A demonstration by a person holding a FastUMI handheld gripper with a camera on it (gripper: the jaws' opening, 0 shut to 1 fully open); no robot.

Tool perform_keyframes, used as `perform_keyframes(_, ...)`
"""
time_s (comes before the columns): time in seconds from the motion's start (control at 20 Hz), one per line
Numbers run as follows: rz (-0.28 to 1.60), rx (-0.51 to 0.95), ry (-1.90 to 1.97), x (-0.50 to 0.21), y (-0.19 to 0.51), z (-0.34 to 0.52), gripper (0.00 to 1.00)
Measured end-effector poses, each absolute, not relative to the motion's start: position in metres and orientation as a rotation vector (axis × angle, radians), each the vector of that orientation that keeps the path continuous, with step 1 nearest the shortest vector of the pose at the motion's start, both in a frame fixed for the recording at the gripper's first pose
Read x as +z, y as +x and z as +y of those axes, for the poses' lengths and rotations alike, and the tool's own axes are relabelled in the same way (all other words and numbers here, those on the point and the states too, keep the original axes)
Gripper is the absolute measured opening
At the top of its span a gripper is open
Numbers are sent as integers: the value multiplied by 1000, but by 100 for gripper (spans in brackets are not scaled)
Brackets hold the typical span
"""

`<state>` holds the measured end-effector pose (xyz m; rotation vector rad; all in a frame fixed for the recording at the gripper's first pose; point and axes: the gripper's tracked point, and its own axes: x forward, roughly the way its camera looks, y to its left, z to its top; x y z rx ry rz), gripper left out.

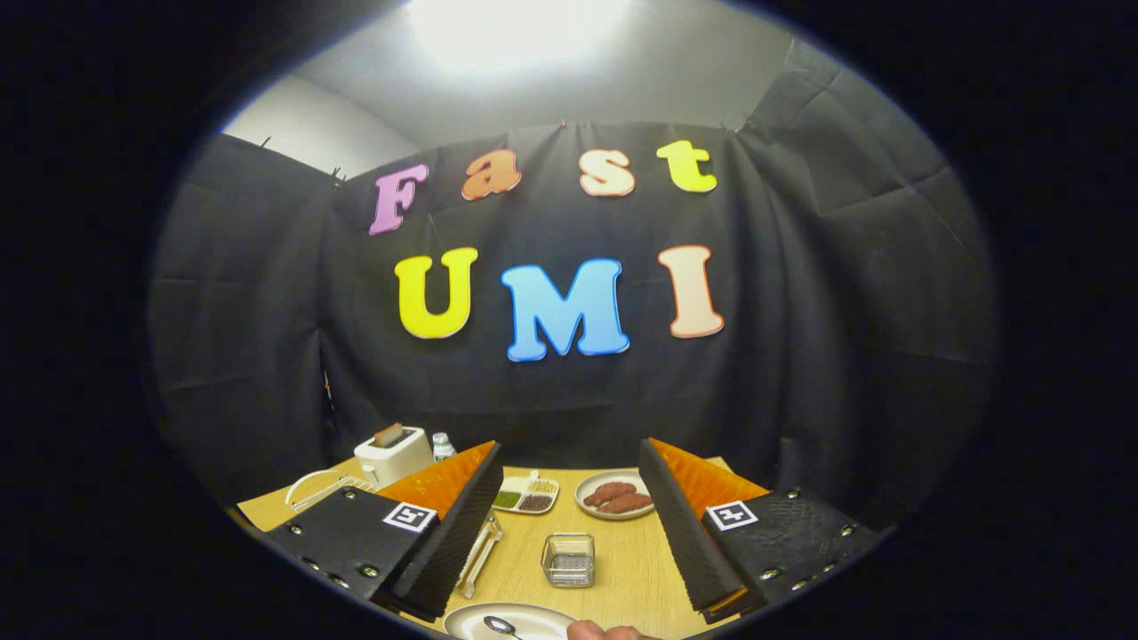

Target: Take the plate from the dish rack, then take the spoon from the basket and place it into the plate.

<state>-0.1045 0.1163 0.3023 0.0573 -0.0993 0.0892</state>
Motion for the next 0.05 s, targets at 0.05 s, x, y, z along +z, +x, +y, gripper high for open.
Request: perform_keyframes(0.05, -114, 69, 59, 305, -105, 109, 95)
